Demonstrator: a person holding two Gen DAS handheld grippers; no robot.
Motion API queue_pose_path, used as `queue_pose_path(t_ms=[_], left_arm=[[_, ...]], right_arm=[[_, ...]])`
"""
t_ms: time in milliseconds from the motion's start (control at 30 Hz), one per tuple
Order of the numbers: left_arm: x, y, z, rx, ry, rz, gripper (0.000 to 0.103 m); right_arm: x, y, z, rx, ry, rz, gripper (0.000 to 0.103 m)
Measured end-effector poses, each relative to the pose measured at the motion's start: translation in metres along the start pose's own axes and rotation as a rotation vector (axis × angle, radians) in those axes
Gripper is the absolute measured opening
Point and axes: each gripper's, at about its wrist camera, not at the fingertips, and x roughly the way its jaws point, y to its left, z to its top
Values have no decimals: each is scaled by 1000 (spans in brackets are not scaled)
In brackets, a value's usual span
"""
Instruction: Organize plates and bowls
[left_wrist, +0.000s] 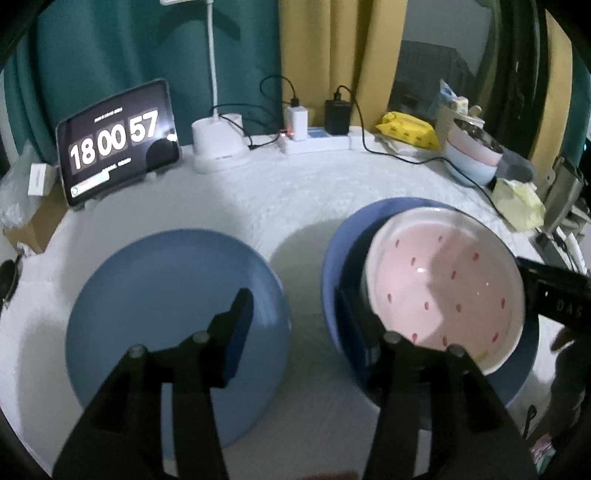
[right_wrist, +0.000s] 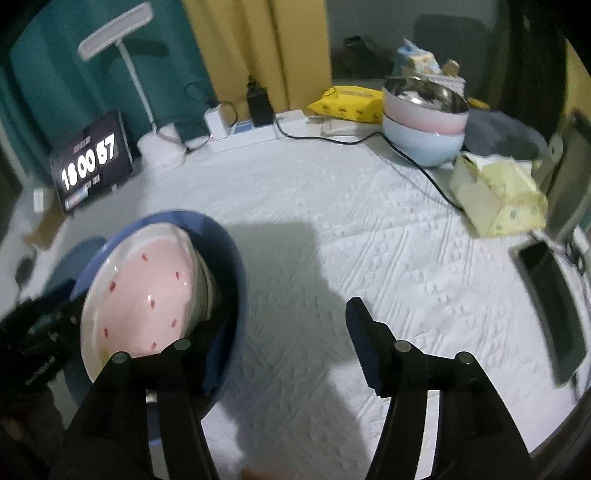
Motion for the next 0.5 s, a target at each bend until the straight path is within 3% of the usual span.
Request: queue_pose_path(t_ms=[200,333,433,500], left_arm=[[-3,-4,-5,2,-56,21,47],[-5,-7,-6,11,-67,0,33],[-6,-13,-7,17,-81,-8,21],[-6,-16,-8,22,-86,-11,17]], right_arm=[[2,-8,-4,42,-43,63,65],[3,-11,-4,69,-49,90,64],[4,-12,-5,95,-45,127,56],[4,-11,-5,100,-43,144,44]])
